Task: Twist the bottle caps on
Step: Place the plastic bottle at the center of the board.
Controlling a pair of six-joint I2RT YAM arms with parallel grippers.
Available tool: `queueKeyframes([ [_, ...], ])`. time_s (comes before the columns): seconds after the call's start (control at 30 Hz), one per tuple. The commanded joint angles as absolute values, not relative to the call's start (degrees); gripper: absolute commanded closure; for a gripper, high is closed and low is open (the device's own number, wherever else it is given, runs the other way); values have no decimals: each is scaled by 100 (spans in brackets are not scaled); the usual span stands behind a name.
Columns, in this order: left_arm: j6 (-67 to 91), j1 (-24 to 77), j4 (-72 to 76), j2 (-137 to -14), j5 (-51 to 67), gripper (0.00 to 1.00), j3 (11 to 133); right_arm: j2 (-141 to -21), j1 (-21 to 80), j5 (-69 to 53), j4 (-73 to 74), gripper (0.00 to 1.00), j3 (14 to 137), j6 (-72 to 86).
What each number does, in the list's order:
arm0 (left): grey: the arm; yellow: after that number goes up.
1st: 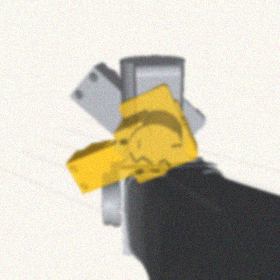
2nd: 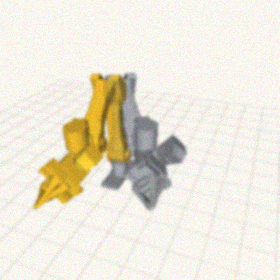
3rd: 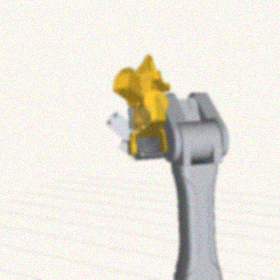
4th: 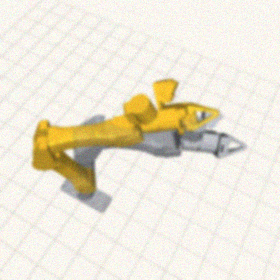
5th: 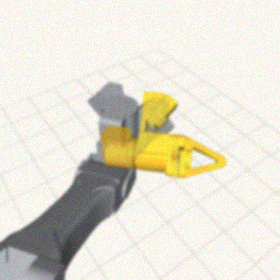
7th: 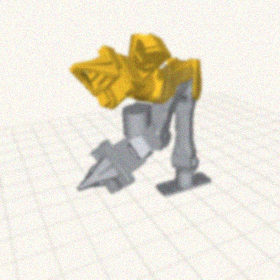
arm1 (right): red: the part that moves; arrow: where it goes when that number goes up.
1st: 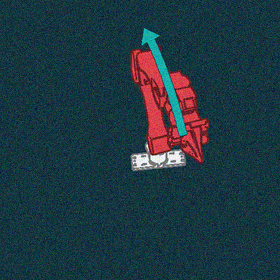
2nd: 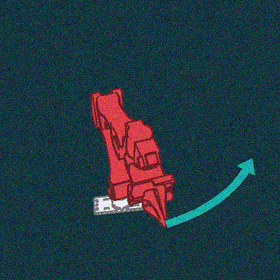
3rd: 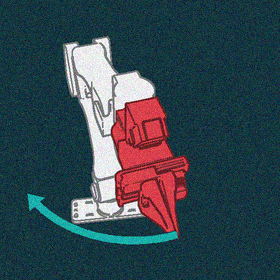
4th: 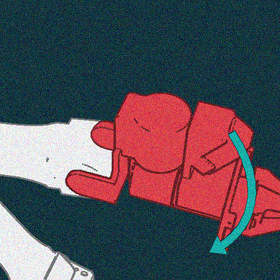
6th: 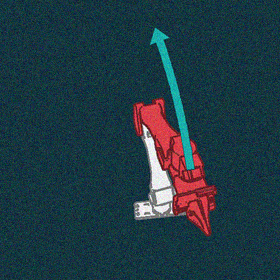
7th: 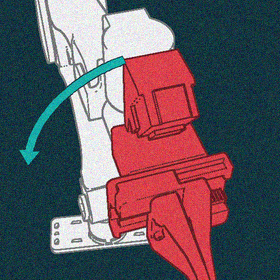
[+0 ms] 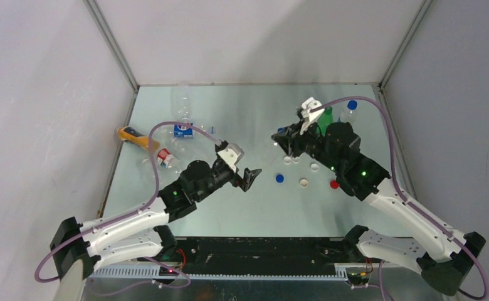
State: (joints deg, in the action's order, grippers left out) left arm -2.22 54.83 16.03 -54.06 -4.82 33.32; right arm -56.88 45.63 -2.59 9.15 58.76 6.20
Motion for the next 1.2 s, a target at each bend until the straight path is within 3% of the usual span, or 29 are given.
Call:
queueKeyframes([
  [0.0,286,5476,1350,-5127,-1345,1,3275,-5759,3862,132,697,100,5895,-53],
  [0.13,1052,5476,635,-4872,-1955,0,3311,-6063,3184,427,547,100,5890,-429],
  [0.3,1676,5443,-452,-4582,-1880,0,3360,-6649,2675,648,127,100,5868,-460],
  [0.53,2469,5441,-515,-4456,-1572,0,2993,-7489,2259,760,-891,100,5679,-390],
  [0.87,2281,5441,-147,-4291,-1054,0,2657,-8243,2133,864,-1258,100,5565,-240],
  [1.1,2230,5440,-200,-4483,-1045,0,2749,-8590,2079,843,-1336,91,5537,-81],
  [1.17,2205,5440,-179,-4518,-982,0,2766,-8608,2081,839,-1315,84,5541,-49],
])
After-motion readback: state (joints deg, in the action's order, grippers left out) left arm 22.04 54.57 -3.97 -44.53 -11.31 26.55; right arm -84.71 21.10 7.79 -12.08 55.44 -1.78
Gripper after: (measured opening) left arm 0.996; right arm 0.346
